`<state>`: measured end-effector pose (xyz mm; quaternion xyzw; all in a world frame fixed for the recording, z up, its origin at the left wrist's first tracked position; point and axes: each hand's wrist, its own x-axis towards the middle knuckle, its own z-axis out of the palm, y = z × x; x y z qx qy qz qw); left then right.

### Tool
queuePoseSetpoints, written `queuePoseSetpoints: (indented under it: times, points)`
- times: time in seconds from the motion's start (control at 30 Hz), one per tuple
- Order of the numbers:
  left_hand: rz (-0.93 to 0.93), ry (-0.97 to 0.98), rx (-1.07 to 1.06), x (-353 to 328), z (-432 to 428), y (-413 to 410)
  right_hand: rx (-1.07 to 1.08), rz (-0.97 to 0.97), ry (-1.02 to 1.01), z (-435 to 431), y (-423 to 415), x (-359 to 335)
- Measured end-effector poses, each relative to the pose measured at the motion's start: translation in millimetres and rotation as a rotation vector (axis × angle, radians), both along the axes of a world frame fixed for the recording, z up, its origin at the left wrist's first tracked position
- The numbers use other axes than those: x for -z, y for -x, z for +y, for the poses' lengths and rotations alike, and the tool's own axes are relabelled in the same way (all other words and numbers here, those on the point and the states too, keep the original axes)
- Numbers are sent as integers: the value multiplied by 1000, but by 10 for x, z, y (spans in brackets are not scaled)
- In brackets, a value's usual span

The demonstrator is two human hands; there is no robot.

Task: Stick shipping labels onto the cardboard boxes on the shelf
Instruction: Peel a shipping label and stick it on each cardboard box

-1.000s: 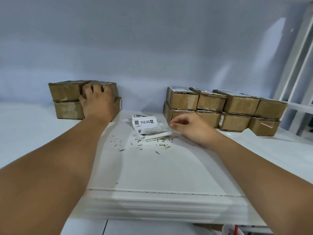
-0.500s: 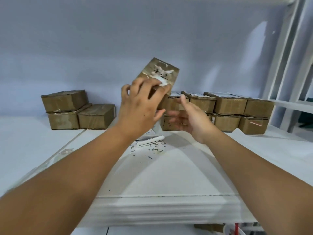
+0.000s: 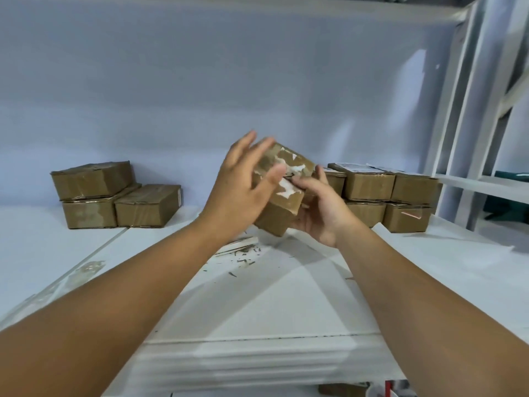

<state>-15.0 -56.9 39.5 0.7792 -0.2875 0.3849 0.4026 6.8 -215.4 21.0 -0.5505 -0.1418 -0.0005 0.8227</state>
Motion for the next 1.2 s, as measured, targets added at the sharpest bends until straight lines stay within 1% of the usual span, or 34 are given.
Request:
queuePoseSetpoints:
  times: [0.03, 0.07, 0.17, 0.23, 0.27, 0.37, 0.43, 0.53, 0.63, 0.7, 0.87, 1.0, 1.2]
  points:
    - [168, 111, 52, -44, -23, -15, -21, 22, 60, -35, -2, 12]
    - [285, 195, 100, -72, -33, -34, -28, 51, 90, -72, -10, 23]
    - [410, 346, 231, -40, -14, -53, 20, 152, 124, -179, -34, 22]
    - [483, 362, 328, 37, 9, -41, 46, 201, 198, -231, -35, 9]
    - [498, 339, 338, 64, 32, -40, 55, 217, 239, -257, -45, 16]
    - [520, 270, 256, 91, 116, -101, 62, 254, 384, -271, -57, 20]
    - [492, 185, 112, 129, 163, -162, 65, 274, 460, -271, -54, 29]
    - [377, -92, -144, 174, 253, -223, 83, 287, 513, -277, -56, 36]
    - [339, -409, -223, 155, 366, -219, 119, 291, 556, -294, -70, 35]
    - [370, -533, -217, 132, 420, -199, 134, 290, 578, -303, -81, 36]
    - [513, -702, -245, 94, 495, -172, 85, 264, 583, -299, -59, 10]
    - [692, -773, -175, 55, 549, -122, 121, 205, 643, -282, -45, 16]
    - [818, -851, -207, -15, 514, -18, 171, 142, 694, -250, -34, 20]
